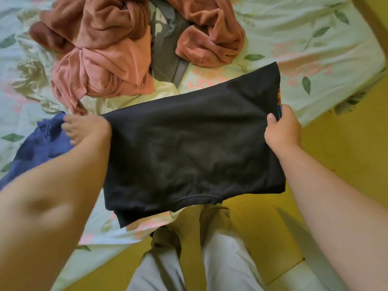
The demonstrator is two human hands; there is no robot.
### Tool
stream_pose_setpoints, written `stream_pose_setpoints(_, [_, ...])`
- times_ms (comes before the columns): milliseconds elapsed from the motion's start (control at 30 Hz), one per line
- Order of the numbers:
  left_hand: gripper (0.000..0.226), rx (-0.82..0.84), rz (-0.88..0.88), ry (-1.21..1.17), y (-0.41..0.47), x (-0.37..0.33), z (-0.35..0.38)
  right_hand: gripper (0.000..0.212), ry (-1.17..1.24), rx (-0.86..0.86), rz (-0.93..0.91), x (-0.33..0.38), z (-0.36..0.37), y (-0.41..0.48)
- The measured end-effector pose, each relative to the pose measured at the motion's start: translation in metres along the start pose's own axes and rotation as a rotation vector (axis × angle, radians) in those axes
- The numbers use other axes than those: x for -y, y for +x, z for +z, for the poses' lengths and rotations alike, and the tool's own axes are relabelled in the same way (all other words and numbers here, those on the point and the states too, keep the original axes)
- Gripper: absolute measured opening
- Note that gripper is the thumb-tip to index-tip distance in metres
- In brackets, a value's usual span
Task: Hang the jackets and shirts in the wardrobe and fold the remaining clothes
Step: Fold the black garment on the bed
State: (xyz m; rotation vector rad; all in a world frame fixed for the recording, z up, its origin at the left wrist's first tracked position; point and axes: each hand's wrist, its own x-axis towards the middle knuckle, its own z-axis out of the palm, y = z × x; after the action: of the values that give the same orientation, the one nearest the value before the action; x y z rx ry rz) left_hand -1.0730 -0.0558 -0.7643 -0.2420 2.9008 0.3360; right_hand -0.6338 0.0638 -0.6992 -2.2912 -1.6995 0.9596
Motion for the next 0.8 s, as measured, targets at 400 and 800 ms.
stream_pose_setpoints(400, [0.079,0.169,1.24,0.486,-0.169,0.033,0.076,0.033,-0.226,0.024,-0.171,-0.007,-0.011,-0.013])
stream_pose_setpoints(800, [0.073,0.247,1.282,0.506,-0.173,0.05,0.073,0.036,0.097,0.21,-0.405,0.083,-0.038,-0.111])
